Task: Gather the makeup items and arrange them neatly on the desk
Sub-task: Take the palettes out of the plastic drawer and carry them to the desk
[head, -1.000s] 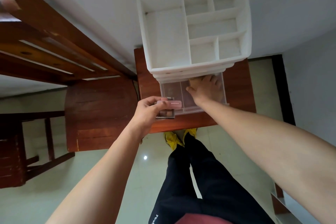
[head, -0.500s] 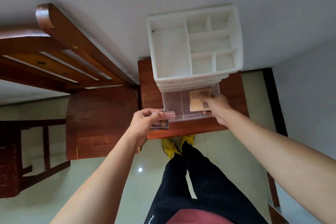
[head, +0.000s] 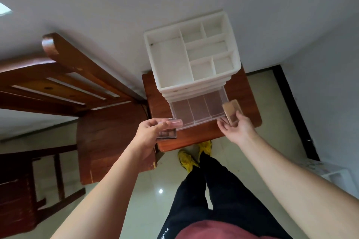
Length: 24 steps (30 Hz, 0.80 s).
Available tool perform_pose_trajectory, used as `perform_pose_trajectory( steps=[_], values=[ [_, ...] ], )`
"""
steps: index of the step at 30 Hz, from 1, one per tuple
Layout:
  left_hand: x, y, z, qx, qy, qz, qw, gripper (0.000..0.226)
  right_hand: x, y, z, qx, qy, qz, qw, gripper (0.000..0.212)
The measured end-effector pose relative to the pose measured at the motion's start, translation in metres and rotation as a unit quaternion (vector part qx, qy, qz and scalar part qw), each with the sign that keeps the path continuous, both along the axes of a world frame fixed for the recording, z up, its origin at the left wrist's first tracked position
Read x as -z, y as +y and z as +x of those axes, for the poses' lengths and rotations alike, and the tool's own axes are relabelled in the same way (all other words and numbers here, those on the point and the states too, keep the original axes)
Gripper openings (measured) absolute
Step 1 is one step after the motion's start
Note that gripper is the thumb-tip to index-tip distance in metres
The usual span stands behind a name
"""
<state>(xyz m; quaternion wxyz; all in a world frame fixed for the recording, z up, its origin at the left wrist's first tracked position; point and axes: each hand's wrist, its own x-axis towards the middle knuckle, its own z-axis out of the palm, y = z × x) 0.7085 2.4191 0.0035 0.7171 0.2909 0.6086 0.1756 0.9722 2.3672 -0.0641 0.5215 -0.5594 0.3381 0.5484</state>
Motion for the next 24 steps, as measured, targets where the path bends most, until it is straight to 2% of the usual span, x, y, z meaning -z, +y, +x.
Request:
perform_pose_trajectory(
  steps=[3, 9, 20, 24],
  values=[
    [-0.003, -0.002, -0.006, 0.0, -0.005, 0.014, 1.0, 0.009, -0.006, 0.018, -0.014, 0.019, 0.022, 0.036, 0.999, 0.026],
    [0.001, -0.004, -0.027, -0.036, 0.026, 0.011, 0.999, 0.016, -0.008, 0.045, -0.033, 0.073, 0.04, 0.056, 0.995, 0.034],
    [0.016, -0.02, -0.057, -0.061, 0.038, -0.006, 0.997, 0.016, -0.005, 0.081, -0.048, 0.188, 0.083, 0.097, 0.974, 0.028],
    [0.018, -0.022, -0.059, -0.062, 0.04, -0.004, 0.997, 0.019, 0.003, 0.077, -0.047, 0.172, 0.09, 0.098, 0.976, 0.032]
  ],
)
